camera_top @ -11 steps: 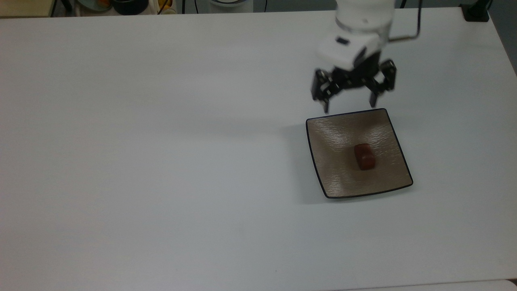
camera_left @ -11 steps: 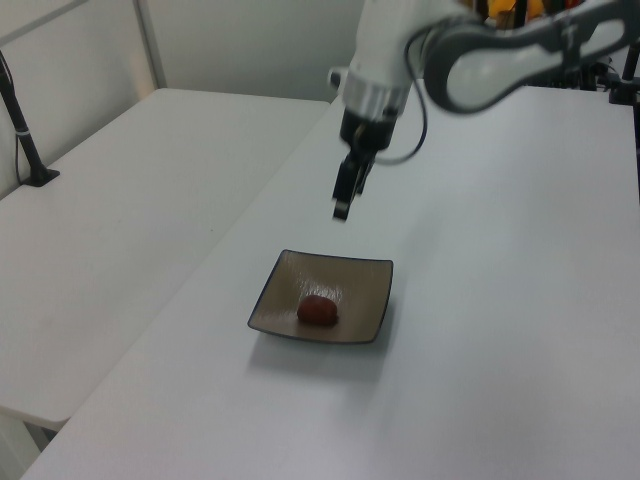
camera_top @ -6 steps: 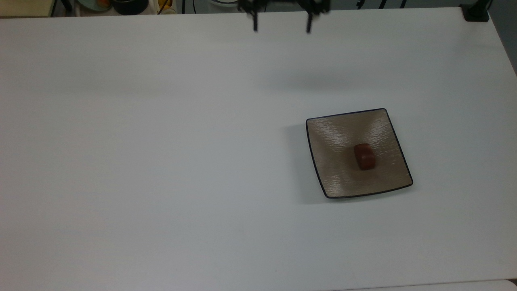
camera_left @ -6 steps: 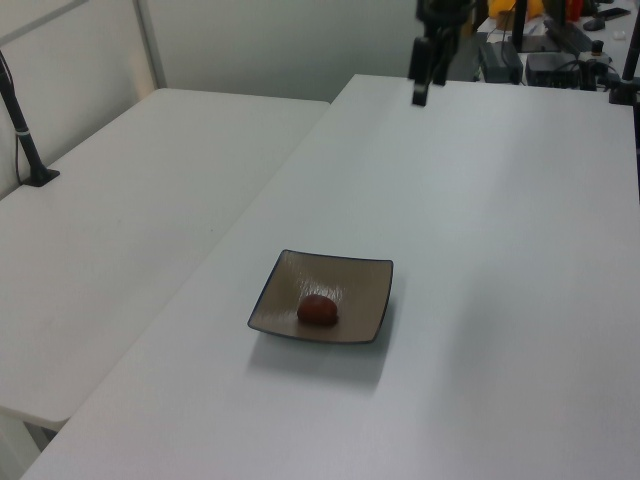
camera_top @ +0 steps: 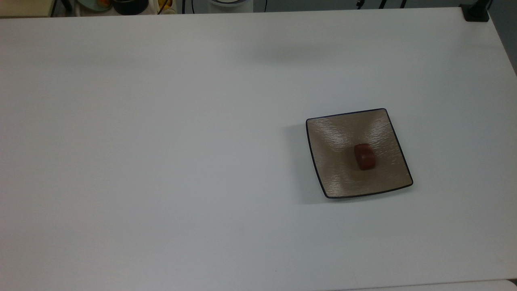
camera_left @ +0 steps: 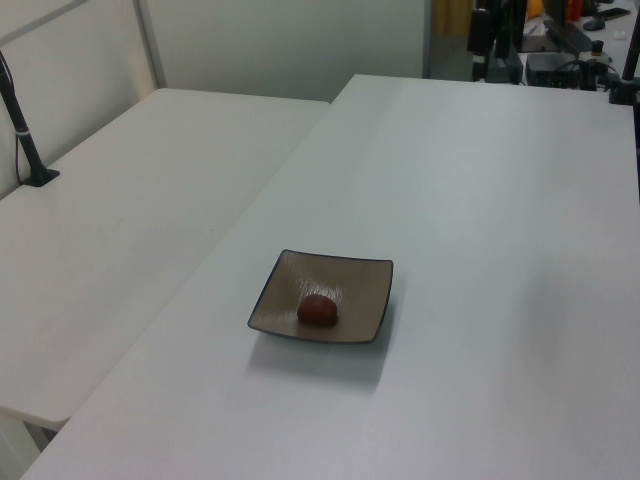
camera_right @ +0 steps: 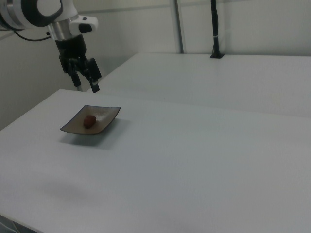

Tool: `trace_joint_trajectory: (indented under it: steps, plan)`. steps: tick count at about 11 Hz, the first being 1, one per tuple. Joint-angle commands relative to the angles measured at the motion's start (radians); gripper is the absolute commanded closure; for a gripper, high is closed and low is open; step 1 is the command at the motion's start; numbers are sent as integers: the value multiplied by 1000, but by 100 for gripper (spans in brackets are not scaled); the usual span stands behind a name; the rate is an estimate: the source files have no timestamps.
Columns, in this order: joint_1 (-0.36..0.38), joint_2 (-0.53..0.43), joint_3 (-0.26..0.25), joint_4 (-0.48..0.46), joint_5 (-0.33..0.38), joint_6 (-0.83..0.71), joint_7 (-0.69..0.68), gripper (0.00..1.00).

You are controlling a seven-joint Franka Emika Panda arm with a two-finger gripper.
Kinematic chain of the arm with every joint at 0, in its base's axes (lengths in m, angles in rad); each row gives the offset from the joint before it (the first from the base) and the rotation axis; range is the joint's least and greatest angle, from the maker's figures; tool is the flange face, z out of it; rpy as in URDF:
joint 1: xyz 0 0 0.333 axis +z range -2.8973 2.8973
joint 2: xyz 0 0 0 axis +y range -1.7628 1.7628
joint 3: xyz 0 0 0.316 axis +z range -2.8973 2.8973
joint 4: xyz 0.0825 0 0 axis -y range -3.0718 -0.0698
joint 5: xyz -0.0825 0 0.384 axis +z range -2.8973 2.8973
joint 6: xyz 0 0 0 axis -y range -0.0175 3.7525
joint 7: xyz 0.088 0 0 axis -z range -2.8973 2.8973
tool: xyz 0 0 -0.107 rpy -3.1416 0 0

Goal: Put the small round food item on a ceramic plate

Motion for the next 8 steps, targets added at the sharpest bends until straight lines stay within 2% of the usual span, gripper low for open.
trace_joint_trajectory:
  steps: [1,3,8]
  plan:
    - [-9,-49,-42,-75,42,35,-168,0]
    - [-9,-46,-59,-104,76,127,-288,0]
    - [-7,-39,-59,-115,76,178,-313,0]
